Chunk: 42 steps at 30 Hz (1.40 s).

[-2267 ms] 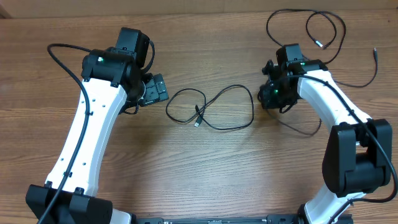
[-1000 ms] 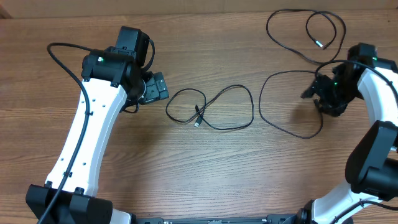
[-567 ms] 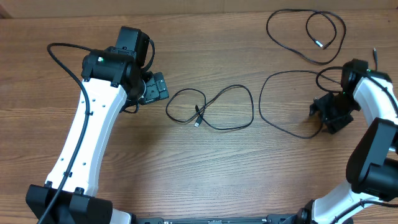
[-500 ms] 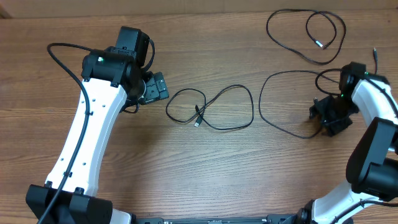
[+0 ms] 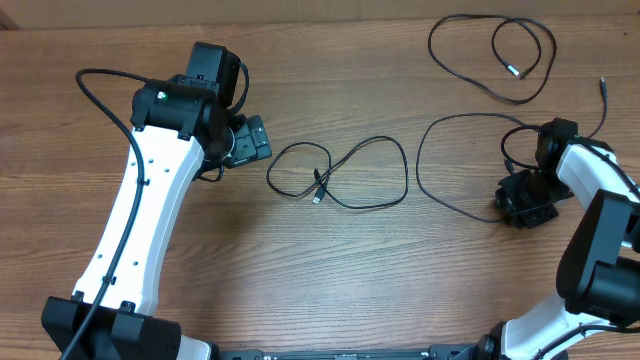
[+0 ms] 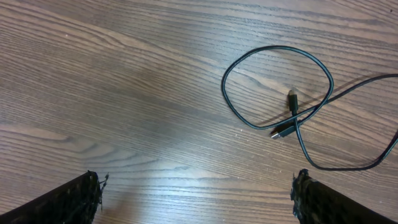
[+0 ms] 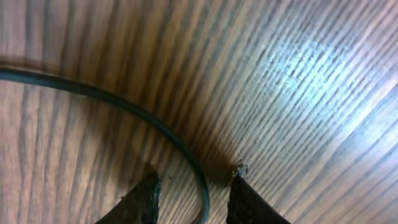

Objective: Untangle cables

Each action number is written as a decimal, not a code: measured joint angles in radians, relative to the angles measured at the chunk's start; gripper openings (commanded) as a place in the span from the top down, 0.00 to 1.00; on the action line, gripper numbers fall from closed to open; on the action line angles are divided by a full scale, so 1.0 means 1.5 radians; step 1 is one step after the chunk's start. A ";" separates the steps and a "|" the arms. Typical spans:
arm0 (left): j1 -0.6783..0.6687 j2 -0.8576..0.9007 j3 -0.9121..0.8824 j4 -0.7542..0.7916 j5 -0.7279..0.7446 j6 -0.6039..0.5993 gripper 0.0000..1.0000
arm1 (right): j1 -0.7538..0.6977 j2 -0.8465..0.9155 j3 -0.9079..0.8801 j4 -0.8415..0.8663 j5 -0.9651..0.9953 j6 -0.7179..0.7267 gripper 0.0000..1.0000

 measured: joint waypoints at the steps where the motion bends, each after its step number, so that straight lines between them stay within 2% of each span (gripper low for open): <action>1: 0.000 0.000 0.000 0.000 0.000 0.000 0.00 | 0.000 -0.001 -0.002 0.005 -0.003 0.001 0.82; 3: 0.000 0.000 0.000 0.000 0.000 0.000 0.00 | 0.001 -0.002 -0.003 0.012 -0.005 0.003 0.94; 4: 0.000 0.000 0.000 0.000 0.000 0.000 0.00 | 0.001 -0.002 -0.003 0.017 -0.006 0.004 0.96; 11: 0.000 0.000 0.000 -0.001 0.000 0.000 0.00 | 0.001 -0.002 -0.003 0.024 -0.009 0.001 0.96; 17: 0.000 0.000 0.000 -0.001 0.000 0.000 0.00 | 0.000 0.000 0.018 -0.022 0.005 -0.031 0.96; 22: 0.000 0.000 0.000 -0.001 0.000 0.000 0.01 | 0.000 0.002 0.107 -0.062 0.011 -0.101 0.96; 28: 0.000 0.000 0.000 -0.003 0.000 0.000 0.01 | 0.000 0.002 0.176 -0.057 0.013 -0.184 0.96; 42: 0.000 0.000 0.000 -0.003 0.000 0.000 0.01 | 0.000 0.002 0.183 0.172 0.015 -0.472 0.96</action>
